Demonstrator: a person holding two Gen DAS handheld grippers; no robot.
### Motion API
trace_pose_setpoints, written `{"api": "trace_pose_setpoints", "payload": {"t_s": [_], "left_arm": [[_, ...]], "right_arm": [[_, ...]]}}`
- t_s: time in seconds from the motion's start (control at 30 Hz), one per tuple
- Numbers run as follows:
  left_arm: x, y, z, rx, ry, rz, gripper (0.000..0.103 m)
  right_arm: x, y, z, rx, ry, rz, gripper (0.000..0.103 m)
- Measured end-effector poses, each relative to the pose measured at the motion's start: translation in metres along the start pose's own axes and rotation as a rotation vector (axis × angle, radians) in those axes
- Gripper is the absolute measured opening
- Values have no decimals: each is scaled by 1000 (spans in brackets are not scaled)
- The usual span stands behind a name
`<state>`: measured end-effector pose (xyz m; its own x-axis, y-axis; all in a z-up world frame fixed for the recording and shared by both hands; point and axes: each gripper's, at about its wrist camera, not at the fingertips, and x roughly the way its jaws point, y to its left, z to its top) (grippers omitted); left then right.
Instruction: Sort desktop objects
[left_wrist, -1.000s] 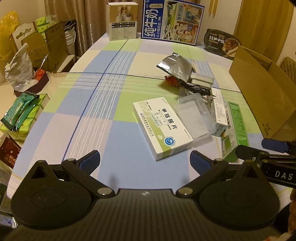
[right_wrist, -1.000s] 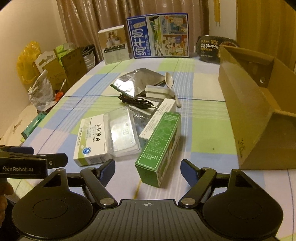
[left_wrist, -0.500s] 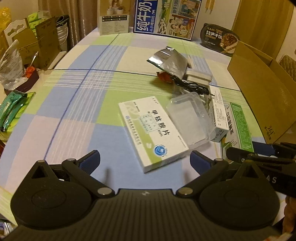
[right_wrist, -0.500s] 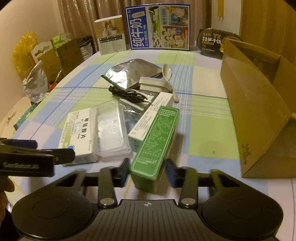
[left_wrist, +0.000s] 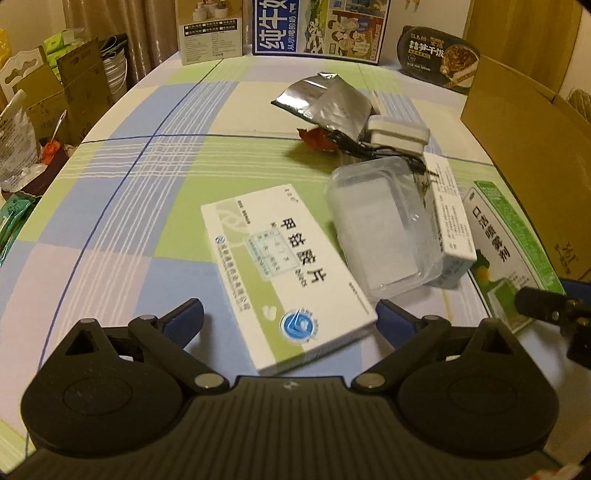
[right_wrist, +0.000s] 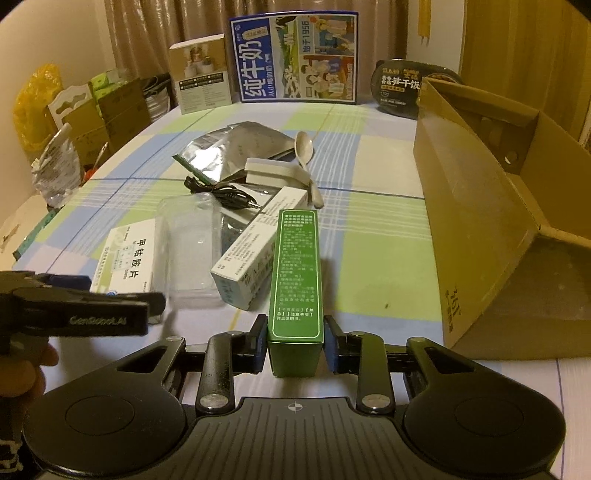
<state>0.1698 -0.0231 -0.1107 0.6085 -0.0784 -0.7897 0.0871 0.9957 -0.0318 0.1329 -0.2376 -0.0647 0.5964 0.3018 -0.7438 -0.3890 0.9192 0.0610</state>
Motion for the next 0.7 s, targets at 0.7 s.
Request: {"api": "trace_pose_setpoints", "payload": {"t_s": [0.7], "left_arm": [[-54,5,-49,91,38,-1,68]], "right_arm": [[-35,-31,-28,191,25,80,28]]}}
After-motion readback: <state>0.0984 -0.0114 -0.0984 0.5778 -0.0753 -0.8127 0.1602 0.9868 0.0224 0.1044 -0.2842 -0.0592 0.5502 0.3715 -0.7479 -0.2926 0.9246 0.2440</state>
